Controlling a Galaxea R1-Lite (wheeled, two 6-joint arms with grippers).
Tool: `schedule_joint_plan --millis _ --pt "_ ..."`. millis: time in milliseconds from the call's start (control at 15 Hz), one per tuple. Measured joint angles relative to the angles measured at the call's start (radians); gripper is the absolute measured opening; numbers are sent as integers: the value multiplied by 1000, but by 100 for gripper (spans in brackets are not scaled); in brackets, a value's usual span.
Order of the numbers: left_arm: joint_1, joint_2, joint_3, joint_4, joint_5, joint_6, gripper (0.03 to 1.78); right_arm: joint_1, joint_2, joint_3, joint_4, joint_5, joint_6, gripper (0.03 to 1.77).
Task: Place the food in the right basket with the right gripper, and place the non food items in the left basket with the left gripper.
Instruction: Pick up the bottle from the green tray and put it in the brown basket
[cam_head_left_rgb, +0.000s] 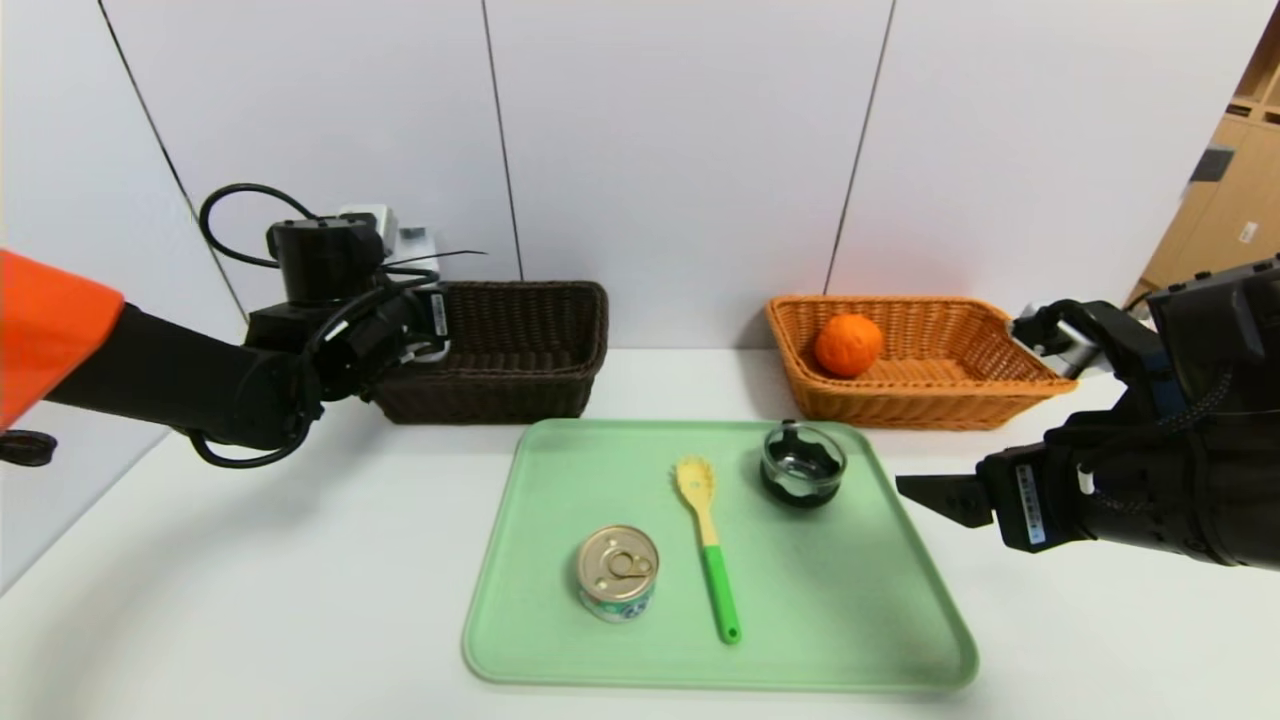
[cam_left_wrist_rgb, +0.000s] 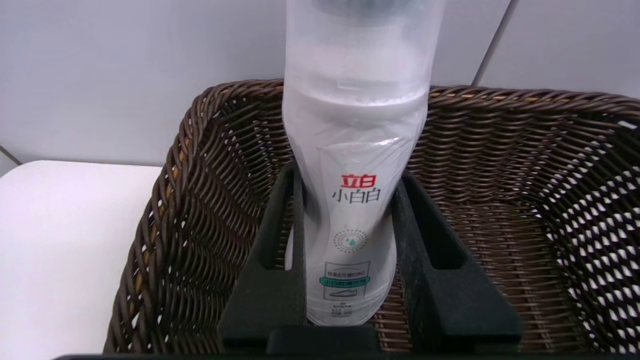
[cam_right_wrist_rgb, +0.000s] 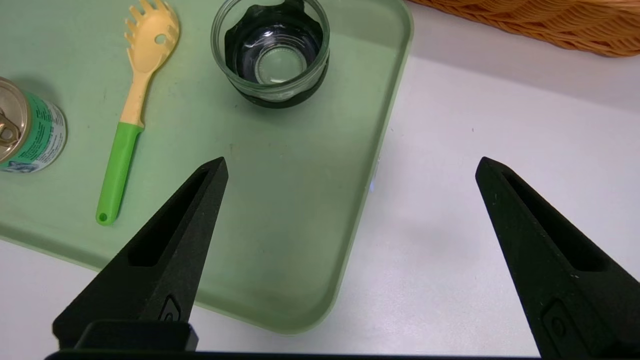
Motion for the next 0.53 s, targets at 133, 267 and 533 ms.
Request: schedule_joint_plan --millis 133,267,533 --pt "13 35 -13 -2 0 0 53 -1 -4 4 1 1 0 171" --pt "20 61 -29 -2 2 -1 53 -1 -7 5 1 0 0 171" --pt "23 84 -40 -2 1 1 73 -1 -10 8 1 1 0 171"
